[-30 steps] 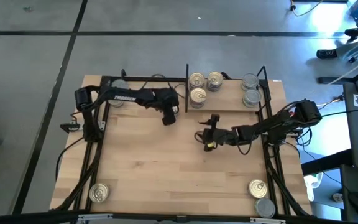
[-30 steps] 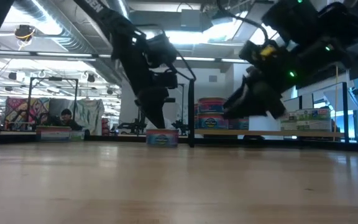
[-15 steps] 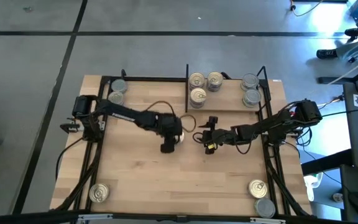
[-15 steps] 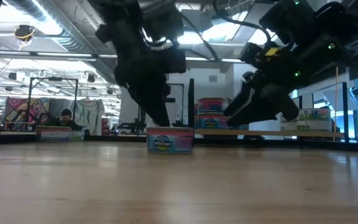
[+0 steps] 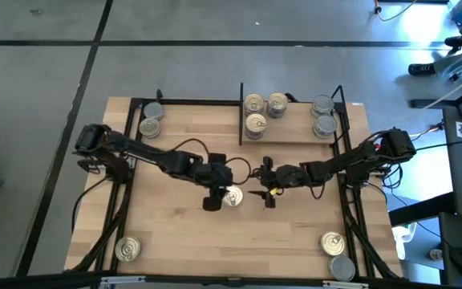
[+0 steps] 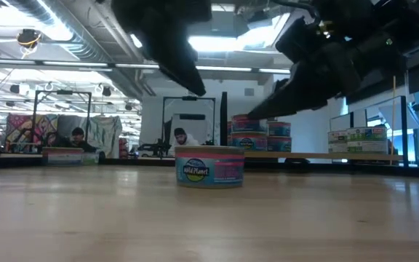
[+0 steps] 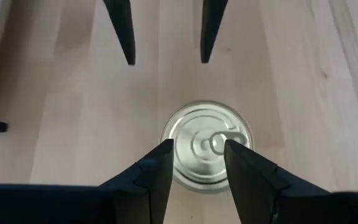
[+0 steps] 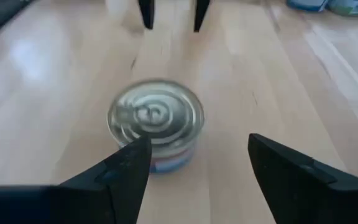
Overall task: Stack canned seafood by type on shelf
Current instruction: Put the blue tuna can into the shelf
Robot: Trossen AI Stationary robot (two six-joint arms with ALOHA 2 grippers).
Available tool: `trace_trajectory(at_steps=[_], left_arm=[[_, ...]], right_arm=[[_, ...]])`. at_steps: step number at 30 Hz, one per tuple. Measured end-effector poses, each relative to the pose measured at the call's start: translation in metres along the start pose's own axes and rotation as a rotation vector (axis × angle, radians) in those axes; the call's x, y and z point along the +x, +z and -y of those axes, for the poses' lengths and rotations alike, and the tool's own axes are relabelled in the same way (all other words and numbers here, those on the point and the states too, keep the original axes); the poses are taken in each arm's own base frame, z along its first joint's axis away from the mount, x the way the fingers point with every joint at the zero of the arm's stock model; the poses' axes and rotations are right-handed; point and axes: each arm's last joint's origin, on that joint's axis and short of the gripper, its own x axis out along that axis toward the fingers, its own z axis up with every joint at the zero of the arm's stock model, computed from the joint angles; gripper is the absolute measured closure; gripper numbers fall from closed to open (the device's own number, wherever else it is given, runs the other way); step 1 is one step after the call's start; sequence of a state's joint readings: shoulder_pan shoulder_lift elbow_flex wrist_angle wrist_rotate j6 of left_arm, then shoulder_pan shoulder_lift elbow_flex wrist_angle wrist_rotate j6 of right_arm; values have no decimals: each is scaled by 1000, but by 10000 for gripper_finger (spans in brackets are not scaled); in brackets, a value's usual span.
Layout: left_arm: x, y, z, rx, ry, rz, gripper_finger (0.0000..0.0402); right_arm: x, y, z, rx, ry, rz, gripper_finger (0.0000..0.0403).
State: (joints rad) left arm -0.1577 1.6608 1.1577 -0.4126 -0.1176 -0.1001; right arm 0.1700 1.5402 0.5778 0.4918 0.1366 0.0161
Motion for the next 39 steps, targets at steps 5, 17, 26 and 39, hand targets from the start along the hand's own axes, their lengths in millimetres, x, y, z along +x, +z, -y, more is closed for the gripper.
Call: trace_trajectory(at_steps=[5, 17, 26, 39], left_arm=[[10, -22, 10, 15, -15, 50, 261], [34, -63, 9, -25, -69, 169, 260], [34, -60, 2, -37, -94, 161, 185], [50, -68, 1, -36, -42, 121, 151]], right_arm=[[0, 1, 0, 46, -4, 9, 134], [0, 1, 0, 92, -10, 11, 134], [0, 1, 2, 95, -58, 11, 134], [0, 1, 2, 97, -64, 11, 134]])
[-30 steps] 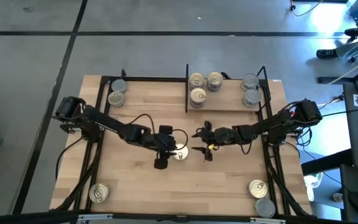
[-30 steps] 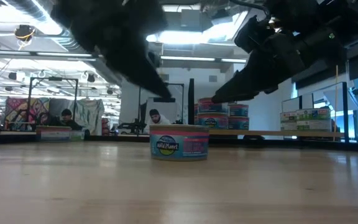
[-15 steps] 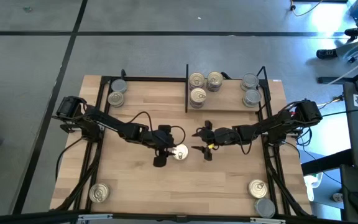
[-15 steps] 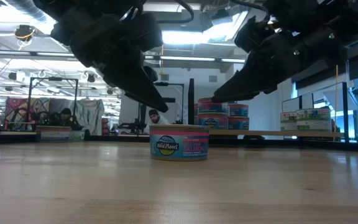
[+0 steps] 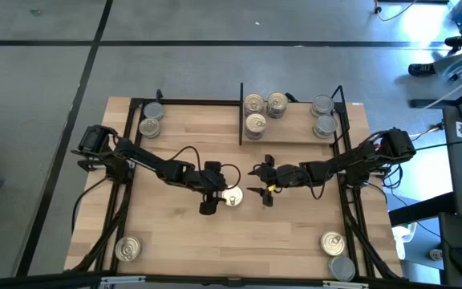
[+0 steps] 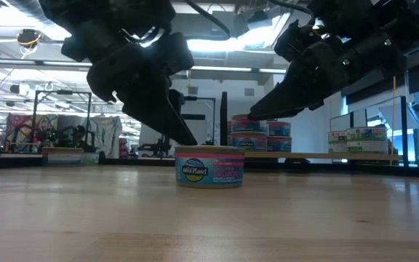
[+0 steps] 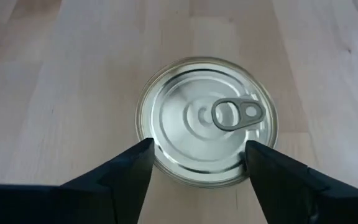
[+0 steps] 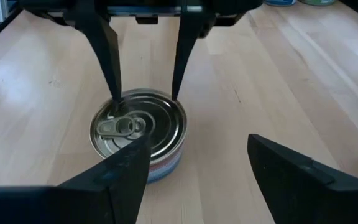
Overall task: Stack canned seafood by type on shelf
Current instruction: Put the blue tuna can into the shelf
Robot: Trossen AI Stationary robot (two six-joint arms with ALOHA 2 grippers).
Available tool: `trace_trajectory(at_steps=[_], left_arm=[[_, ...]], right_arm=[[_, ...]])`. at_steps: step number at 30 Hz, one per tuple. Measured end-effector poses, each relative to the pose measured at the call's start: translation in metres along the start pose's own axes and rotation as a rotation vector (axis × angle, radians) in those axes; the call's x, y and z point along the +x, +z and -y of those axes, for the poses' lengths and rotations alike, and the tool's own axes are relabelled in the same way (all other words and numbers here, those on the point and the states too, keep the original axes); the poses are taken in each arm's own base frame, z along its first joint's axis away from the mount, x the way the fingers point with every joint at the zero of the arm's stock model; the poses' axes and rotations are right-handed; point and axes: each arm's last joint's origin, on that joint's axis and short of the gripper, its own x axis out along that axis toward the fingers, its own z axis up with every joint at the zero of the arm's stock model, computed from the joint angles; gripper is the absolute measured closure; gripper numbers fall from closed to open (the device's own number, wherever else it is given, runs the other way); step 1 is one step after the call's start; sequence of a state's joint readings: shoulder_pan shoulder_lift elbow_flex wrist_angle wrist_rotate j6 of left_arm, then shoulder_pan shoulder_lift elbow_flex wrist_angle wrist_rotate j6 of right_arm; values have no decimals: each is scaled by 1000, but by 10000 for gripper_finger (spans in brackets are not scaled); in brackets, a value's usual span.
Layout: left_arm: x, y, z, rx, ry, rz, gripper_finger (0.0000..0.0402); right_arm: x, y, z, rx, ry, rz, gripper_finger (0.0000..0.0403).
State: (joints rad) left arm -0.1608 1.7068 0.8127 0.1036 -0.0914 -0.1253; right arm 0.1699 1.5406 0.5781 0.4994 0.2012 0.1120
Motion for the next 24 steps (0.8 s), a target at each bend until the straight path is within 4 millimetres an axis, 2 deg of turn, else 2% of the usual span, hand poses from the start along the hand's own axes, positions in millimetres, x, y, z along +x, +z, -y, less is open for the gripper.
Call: trace_trajectory(at_steps=[6, 12, 20, 24], left_arm=[[1, -4, 1, 17, 3, -12, 167], [1, -17, -1, 24, 6, -36, 177], [2, -20, -1, 36, 4, -35, 178], [2, -24, -2, 44, 1, -30, 178]], right_arm=[[0, 0, 0, -3, 3, -2, 134], [0, 0, -2, -18, 57, -5, 134], [-5, -2, -29, -239, 176, 18, 134], [5, 0, -43, -361, 178, 18, 134]])
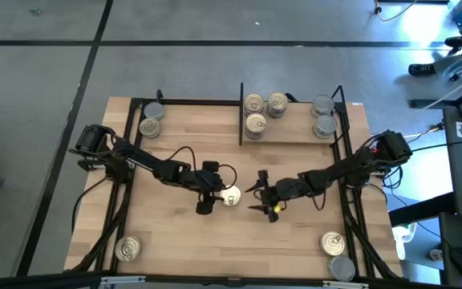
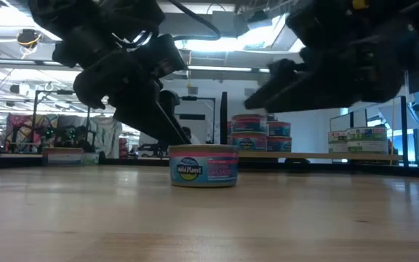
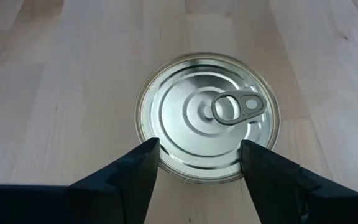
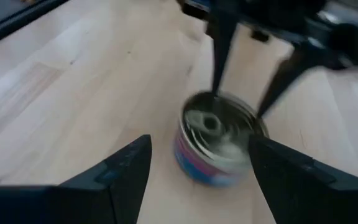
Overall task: Stack canned seafood by type on shelf
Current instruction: Put the blue tuna can into the shelf
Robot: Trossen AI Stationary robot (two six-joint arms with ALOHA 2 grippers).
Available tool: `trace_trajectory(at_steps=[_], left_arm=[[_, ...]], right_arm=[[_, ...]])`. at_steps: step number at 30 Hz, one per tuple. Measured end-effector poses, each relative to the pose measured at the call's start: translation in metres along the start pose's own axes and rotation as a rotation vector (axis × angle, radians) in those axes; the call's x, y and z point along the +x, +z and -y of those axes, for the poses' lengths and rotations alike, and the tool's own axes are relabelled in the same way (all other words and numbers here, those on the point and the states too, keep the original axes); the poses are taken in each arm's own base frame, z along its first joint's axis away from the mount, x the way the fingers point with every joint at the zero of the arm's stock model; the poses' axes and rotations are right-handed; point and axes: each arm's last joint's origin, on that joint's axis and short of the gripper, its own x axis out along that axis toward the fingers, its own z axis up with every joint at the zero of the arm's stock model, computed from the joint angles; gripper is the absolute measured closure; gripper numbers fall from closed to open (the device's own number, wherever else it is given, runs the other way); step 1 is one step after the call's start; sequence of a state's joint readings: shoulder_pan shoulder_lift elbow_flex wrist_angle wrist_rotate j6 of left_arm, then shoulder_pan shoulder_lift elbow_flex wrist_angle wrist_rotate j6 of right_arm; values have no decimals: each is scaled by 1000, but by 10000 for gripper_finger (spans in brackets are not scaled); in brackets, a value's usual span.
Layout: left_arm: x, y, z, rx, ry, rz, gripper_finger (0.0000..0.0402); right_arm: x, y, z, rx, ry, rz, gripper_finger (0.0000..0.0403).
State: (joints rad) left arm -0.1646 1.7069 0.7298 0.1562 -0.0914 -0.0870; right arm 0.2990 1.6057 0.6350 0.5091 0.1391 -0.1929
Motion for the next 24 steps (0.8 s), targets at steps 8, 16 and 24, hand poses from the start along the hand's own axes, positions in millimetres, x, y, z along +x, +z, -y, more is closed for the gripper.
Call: trace_trajectory(at_steps=[8, 16, 24], left_arm=[[0, -16, -1, -35, -9, 89, 178], [-1, -26, -4, -56, -14, 142, 178], [-1, -27, -5, -52, -14, 142, 178]], right_arm=[[36, 16, -1, -161, -13, -180, 134], [60, 16, -3, -235, -12, -276, 134], [65, 11, -5, -264, -28, -301, 134]])
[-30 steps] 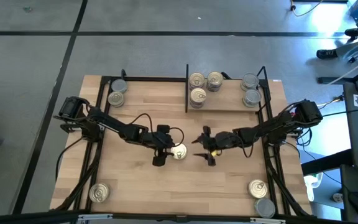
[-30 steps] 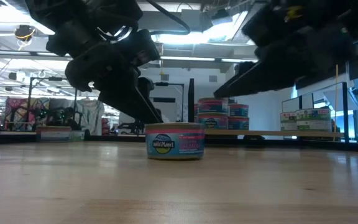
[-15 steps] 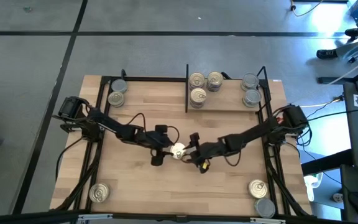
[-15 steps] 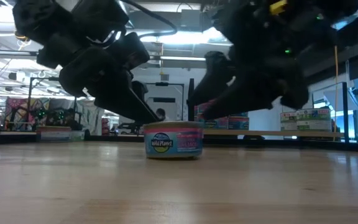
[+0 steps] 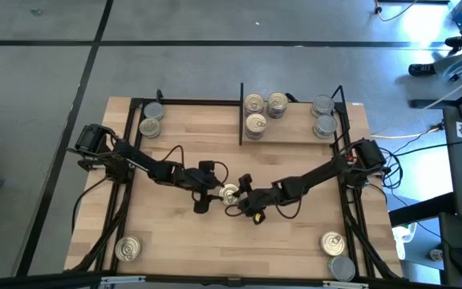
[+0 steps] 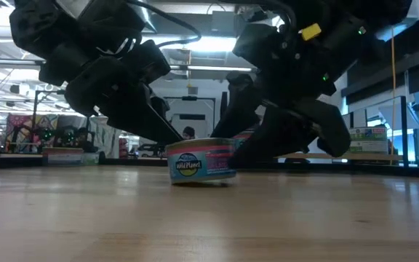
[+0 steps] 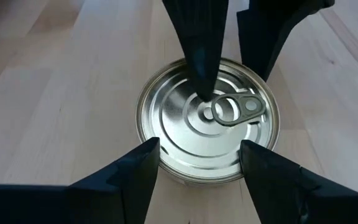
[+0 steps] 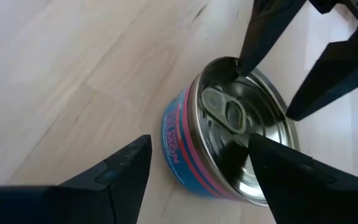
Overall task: Stack canned seafood by type on shelf
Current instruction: Put the blue tuna can into the shelf
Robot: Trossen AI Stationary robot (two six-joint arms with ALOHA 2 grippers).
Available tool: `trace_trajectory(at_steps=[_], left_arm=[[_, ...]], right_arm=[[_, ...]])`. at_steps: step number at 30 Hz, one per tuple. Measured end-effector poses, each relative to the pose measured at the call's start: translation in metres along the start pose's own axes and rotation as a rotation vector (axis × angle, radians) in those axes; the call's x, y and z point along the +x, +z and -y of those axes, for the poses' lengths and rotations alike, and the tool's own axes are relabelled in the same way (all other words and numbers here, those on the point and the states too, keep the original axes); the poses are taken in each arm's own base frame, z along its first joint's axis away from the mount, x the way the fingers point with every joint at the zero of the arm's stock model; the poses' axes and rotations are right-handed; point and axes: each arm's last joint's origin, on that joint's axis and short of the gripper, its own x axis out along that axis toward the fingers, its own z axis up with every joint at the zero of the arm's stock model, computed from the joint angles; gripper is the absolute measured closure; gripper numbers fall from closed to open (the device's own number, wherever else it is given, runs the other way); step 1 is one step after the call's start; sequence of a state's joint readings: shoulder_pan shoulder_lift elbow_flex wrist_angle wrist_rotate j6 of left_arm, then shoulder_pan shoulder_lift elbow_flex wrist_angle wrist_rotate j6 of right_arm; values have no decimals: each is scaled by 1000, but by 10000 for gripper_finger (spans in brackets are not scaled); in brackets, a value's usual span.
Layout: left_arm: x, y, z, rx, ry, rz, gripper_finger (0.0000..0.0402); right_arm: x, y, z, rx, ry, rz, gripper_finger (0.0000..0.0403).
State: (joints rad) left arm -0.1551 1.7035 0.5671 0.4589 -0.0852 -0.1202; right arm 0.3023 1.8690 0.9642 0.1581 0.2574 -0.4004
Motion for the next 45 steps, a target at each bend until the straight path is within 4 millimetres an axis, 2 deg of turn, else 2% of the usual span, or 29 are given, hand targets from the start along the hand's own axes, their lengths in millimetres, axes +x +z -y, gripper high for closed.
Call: trace_trajectory(at_steps=[5, 13, 23, 36, 45], left_arm=[[0, 0, -3, -5, 2, -2, 178], [1, 0, -11, -9, 25, -5, 178], [1, 0, -15, -11, 43, -9, 178], [1, 1, -15, -15, 39, -3, 178], [1, 0, -15, -15, 36, 1, 178]], right_arm=[[0, 0, 1, -27, -32, -14, 134], [-4, 6, -11, -105, -84, -21, 134], [-5, 4, -10, -215, -193, -92, 134], [12, -8, -17, -493, -224, -186, 134], [23, -12, -8, -547, -303, -212, 141]])
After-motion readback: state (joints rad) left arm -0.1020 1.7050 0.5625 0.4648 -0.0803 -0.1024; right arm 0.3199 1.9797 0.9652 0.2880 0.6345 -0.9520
